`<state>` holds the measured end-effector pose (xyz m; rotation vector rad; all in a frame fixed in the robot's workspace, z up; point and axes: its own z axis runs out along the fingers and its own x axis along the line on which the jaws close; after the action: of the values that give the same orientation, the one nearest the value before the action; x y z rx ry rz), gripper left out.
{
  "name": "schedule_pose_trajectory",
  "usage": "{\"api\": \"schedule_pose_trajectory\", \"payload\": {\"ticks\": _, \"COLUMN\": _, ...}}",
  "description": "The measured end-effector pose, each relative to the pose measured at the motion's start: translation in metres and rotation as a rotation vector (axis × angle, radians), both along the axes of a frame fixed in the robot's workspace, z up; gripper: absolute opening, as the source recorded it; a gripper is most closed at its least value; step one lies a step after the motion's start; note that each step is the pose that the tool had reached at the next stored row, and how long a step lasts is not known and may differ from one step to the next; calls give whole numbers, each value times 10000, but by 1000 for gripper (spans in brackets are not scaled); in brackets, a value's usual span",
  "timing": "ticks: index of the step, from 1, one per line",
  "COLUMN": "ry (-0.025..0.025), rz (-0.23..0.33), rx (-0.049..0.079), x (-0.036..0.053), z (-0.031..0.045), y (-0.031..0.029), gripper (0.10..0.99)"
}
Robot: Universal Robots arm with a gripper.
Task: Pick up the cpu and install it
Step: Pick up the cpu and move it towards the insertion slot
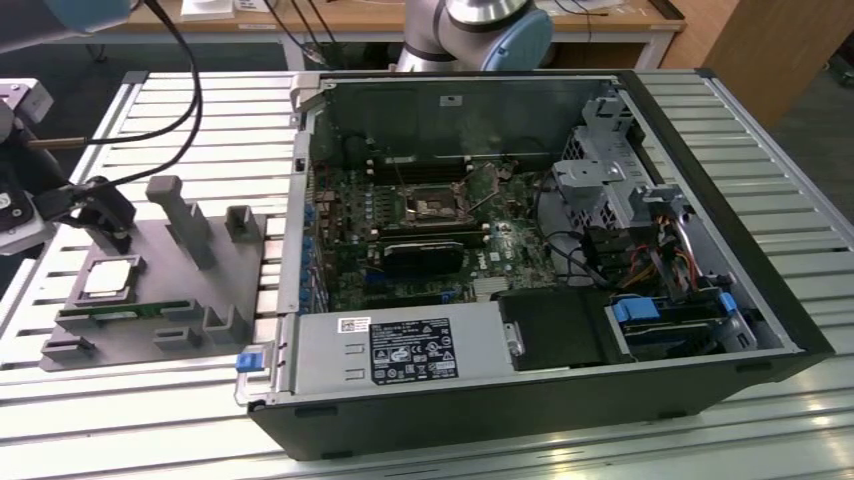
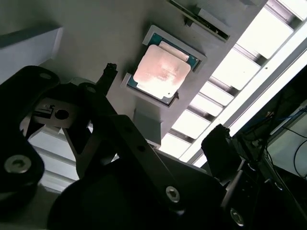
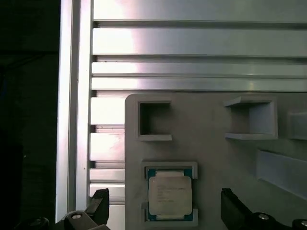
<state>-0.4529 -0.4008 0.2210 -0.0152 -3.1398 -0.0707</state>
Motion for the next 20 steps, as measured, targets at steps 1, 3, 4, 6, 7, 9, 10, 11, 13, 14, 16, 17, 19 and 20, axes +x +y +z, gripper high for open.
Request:
{"api": "schedule_pose_trajectory", "payload": {"ticks": 1, "ry": 0, "rz": 0, "rx": 0, "x": 0, "z": -18, "y": -1, "gripper": 988}}
{"api": "schedule_pose_trajectory", "payload": {"ticks": 3, "ry": -1, "rz": 1, "rx": 0, "x": 1, "z": -55, "y": -6, "gripper": 988}}
{"api": "schedule_pose_trajectory", "payload": {"ticks": 4, "ry": 0, "rz": 5, "rx": 0, "x": 0, "z": -72, "y": -10, "gripper": 988}}
{"api": "schedule_pose_trajectory", "payload": {"ticks": 6, "ry": -1, "rz": 11, "rx": 0, "x": 0, "z": -110, "y": -14, "gripper": 973}}
{"api": "schedule_pose_trajectory", "payload": {"ticks": 7, "ry": -1, "rz": 18, "rx": 0, "x": 0, "z": -128, "y": -16, "gripper": 973}}
{"api": "schedule_pose_trajectory", "payload": {"ticks": 9, "ry": 5, "rz": 51, "rx": 0, "x": 1, "z": -164, "y": -18, "gripper": 906}}
{"api": "schedule_pose_trajectory", "payload": {"ticks": 10, "ry": 13, "rz": 84, "rx": -3, "x": 4, "z": -182, "y": -18, "gripper": 906}}
{"api": "schedule_pose_trajectory", "payload": {"ticks": 11, "ry": 16, "rz": 105, "rx": -5, "x": 5, "z": -199, "y": -18, "gripper": 906}}
{"api": "schedule_pose_trajectory", "payload": {"ticks": 13, "ry": 14, "rz": 108, "rx": -4, "x": 7, "z": -236, "y": -18, "gripper": 890}}
{"api": "schedule_pose_trajectory", "payload": {"ticks": 14, "ry": 15, "rz": 109, "rx": -4, "x": 7, "z": -255, "y": -18, "gripper": 890}}
{"api": "schedule_pose_trajectory", "payload": {"ticks": 16, "ry": 15, "rz": 109, "rx": -4, "x": 8, "z": -290, "y": -18, "gripper": 824}}
{"api": "schedule_pose_trajectory", "payload": {"ticks": 17, "ry": 15, "rz": 109, "rx": -4, "x": 8, "z": -305, "y": -18, "gripper": 824}}
{"api": "schedule_pose_trajectory", "payload": {"ticks": 19, "ry": 15, "rz": 109, "rx": -4, "x": 8, "z": -328, "y": -18, "gripper": 745}}
{"api": "schedule_pose_trajectory", "payload": {"ticks": 20, "ry": 16, "rz": 110, "rx": -4, "x": 8, "z": -335, "y": -18, "gripper": 745}}
